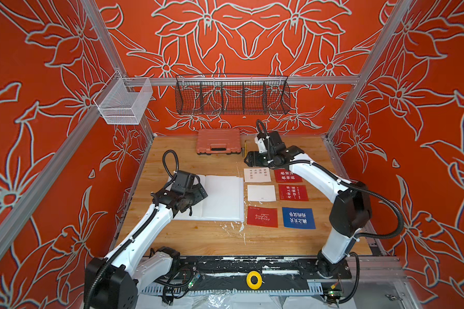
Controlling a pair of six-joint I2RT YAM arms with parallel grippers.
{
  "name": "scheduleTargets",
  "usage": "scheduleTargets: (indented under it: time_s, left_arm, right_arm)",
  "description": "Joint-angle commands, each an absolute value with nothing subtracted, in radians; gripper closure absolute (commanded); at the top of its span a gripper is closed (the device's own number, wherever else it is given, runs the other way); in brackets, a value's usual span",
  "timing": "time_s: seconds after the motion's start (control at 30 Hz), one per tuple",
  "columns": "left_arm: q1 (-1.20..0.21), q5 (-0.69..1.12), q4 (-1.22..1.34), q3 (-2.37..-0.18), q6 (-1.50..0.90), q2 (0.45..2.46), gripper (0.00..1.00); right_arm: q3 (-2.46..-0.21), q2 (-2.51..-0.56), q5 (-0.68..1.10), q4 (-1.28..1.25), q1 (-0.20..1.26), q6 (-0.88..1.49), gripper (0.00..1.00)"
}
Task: Place the photos into the photo albums
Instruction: Pick up the photo at the center of the board.
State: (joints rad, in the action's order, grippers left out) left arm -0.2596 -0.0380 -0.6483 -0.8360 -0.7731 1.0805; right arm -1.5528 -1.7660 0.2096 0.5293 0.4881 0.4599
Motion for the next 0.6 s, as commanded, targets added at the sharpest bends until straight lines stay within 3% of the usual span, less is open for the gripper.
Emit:
scheduleTargets:
  time_s: [0.0,0.37,0.57]
  left_arm:
    - [-0.241,-0.022,-0.593,-0.885,-0.707,1.137,0.11]
    - [-0.127,0.087,-0.555,-0.894,-0.648,1.197,0.25]
    - [0.091,0.162,-0.544,-0.789,-0.675,1.139,0.27]
  right_arm:
    - [-1.528,-1.737,0.199,0.615,0.463,0.501,0.2]
    - [-1.488,-1.794,0.15,0.604,0.376,0.401,0.2]
    - [-1.506,-1.822,0.106,0.57,0.366,0.345,0.18]
